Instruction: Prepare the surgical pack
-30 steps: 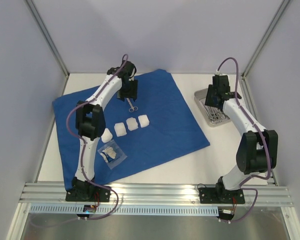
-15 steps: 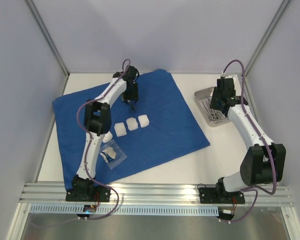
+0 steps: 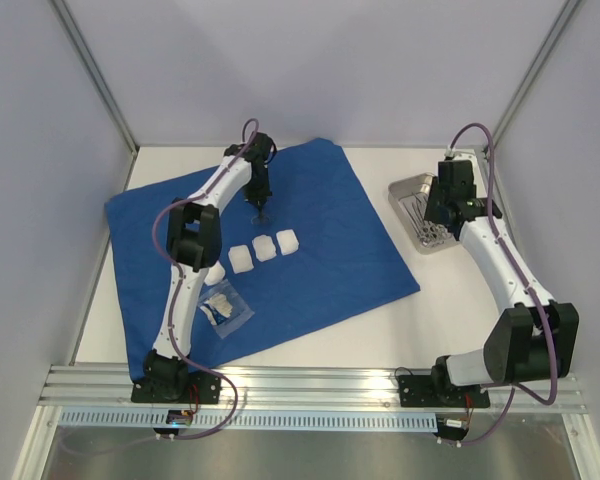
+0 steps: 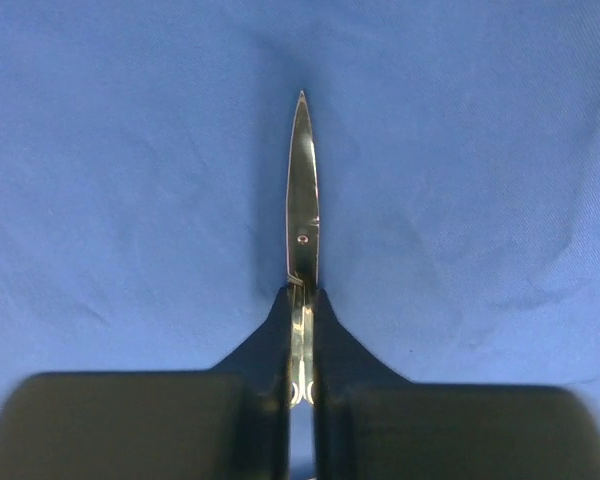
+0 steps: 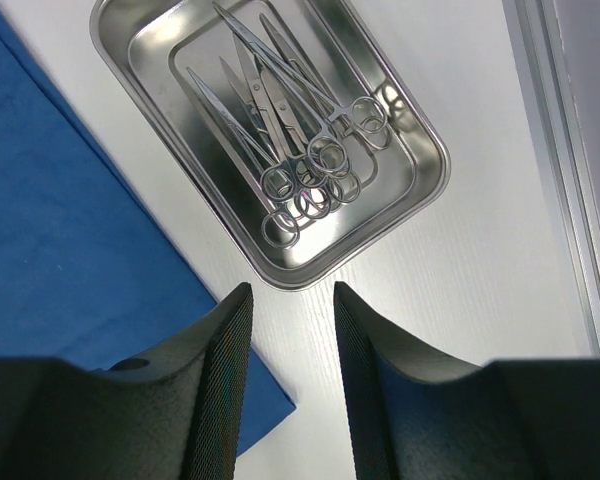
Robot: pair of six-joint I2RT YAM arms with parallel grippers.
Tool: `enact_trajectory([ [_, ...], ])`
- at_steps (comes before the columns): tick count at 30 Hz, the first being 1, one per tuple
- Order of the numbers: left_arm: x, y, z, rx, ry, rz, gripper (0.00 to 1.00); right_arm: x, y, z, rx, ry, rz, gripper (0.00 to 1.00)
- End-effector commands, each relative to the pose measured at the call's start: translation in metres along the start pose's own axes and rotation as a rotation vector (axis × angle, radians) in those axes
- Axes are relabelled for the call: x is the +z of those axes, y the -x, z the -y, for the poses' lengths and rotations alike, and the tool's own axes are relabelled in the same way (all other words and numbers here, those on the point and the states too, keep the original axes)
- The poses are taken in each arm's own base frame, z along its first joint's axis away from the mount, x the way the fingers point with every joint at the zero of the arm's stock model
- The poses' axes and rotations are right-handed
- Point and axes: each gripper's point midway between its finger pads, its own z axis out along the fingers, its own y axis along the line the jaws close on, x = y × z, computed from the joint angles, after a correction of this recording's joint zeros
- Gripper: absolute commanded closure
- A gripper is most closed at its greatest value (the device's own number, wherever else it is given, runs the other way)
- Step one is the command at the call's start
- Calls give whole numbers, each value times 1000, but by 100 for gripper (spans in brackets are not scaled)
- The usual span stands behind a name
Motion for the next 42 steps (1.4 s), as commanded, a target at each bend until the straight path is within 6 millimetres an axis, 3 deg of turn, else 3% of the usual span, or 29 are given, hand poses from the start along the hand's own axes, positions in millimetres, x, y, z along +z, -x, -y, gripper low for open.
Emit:
enact_trajectory([
  [1,10,-24,1,20,6,-75,100,-15,23,0,2,18,76,59],
  [5,1,-15,0,35,0,-44,100,-22,31,-8,-9,74,83,59],
  [9,-24,2,3,70,-28,27,100,-31,43,-28,-21,170,105,59],
  [12,-45,16,3,107,-44,93,100,-37,45,-56,-81,263,116,60],
  [17,-77,27,10,158,-116,169,100,-60,45,-130,-111,625,97,59],
  [23,-110,34,20,192,-197,215,100,-86,46,-191,-218,861,121,53],
  [26,-139,33,36,242,-319,229,100,-102,54,-216,-189,1009,138,46],
  [27,-158,36,40,269,-358,256,100,-109,68,-222,-184,1041,191,35],
  [29,-193,33,53,314,-468,282,100,-119,80,-228,-186,1090,240,25],
  [31,-222,29,63,374,-565,306,100,-139,96,-235,-205,1171,314,21],
  [33,-259,26,68,417,-637,356,100,-158,108,-242,-214,1248,366,21],
  [37,-333,1,82,519,-859,405,100,-194,108,-254,-243,1465,381,22],
  [42,-381,-14,83,545,-961,439,100,-226,118,-266,-286,1590,496,24],
])
